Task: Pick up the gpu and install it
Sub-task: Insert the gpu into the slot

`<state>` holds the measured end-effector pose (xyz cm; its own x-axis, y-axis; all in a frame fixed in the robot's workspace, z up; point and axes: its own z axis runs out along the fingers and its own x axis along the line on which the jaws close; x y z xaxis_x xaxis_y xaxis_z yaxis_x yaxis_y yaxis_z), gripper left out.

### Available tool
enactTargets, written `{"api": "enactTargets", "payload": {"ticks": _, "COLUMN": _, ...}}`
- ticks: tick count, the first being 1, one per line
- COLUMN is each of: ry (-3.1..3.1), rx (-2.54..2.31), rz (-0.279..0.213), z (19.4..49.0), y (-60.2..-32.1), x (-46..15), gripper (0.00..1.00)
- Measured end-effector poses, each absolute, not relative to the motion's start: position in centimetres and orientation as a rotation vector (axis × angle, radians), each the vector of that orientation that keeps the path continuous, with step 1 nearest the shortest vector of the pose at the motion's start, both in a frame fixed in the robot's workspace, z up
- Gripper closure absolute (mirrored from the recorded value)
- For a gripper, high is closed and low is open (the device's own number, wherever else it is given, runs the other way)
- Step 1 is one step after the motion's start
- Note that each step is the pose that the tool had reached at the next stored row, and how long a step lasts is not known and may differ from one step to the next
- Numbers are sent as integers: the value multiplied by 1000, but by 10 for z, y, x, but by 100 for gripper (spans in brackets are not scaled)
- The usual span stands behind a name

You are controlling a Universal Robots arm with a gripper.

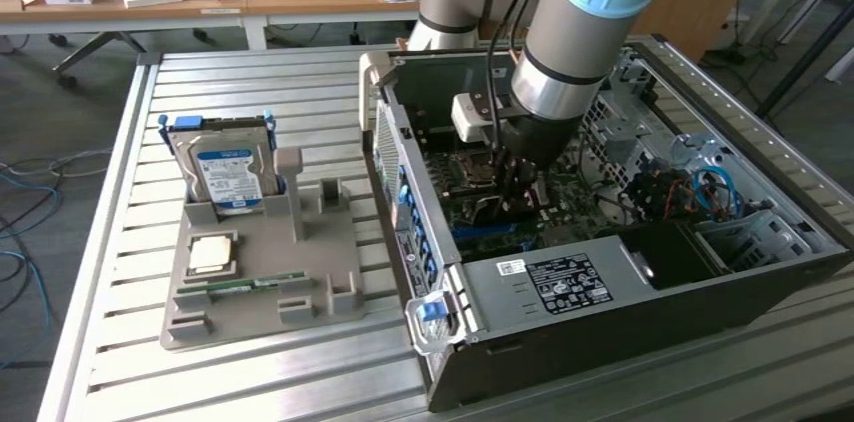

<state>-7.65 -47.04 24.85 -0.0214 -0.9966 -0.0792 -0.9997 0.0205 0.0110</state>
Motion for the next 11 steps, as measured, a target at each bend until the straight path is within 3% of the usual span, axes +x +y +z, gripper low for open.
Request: {"api": "enactTargets", "payload": {"ticks": 11, "ry": 2209, "rx": -2163, "rz": 98, "z": 248, "y": -470, "x": -76, "gripper": 74}}
